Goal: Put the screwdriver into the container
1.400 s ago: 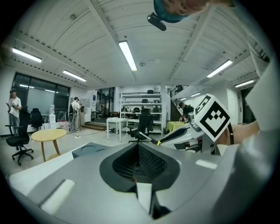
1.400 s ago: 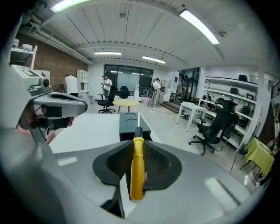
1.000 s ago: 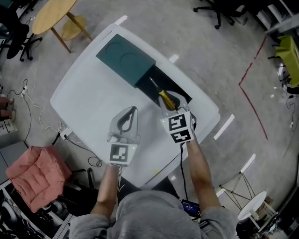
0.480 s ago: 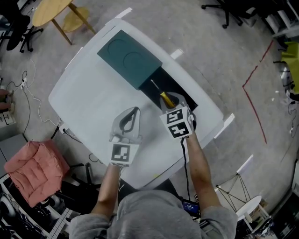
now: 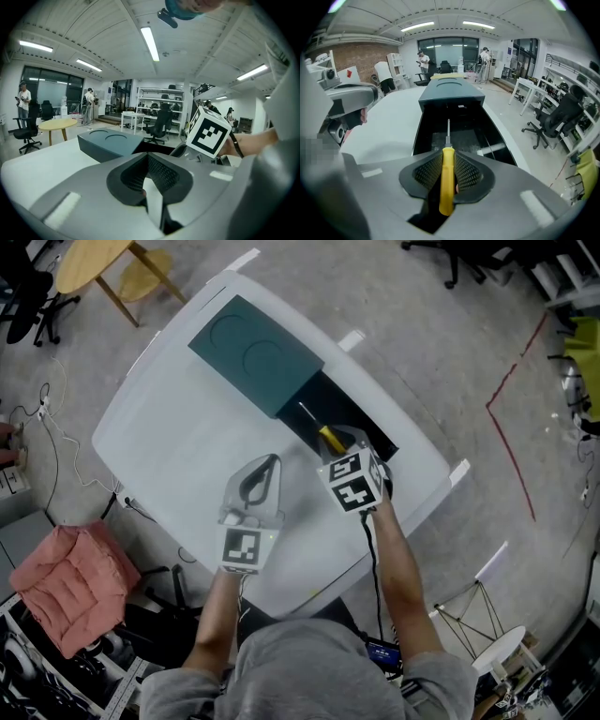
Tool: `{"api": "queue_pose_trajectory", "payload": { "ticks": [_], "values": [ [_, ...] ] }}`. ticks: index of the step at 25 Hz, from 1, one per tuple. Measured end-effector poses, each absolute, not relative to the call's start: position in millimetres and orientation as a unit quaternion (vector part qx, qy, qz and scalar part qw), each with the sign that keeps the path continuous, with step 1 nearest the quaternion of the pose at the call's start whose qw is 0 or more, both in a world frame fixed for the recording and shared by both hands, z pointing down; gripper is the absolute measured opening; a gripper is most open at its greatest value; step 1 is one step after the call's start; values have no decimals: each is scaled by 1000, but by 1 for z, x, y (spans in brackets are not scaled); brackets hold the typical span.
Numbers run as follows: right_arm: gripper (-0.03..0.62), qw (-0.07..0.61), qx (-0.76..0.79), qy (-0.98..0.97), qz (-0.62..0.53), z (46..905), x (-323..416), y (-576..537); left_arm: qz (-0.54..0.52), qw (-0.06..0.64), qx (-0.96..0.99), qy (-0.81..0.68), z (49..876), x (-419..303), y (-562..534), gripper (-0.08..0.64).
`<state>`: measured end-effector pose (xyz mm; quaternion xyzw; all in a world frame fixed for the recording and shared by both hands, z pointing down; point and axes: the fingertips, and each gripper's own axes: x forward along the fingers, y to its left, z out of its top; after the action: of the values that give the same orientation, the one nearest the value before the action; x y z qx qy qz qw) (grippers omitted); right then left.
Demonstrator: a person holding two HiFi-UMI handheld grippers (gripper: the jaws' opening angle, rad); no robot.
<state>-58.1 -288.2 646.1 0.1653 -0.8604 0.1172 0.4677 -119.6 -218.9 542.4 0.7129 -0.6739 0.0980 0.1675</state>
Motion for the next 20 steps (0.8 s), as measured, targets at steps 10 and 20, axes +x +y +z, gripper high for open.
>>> {"api": "queue_pose_trajectory", "payload": {
  "ticks": [10,20],
  "values": [
    [83,459,187,-863,102,641,-53,-290,96,166,710,-678,536,-123,-206,11],
    [86,389,248,-883,83,579,-40,-290,96,129,722,-673,499,-121,-191,11]
  ]
}}
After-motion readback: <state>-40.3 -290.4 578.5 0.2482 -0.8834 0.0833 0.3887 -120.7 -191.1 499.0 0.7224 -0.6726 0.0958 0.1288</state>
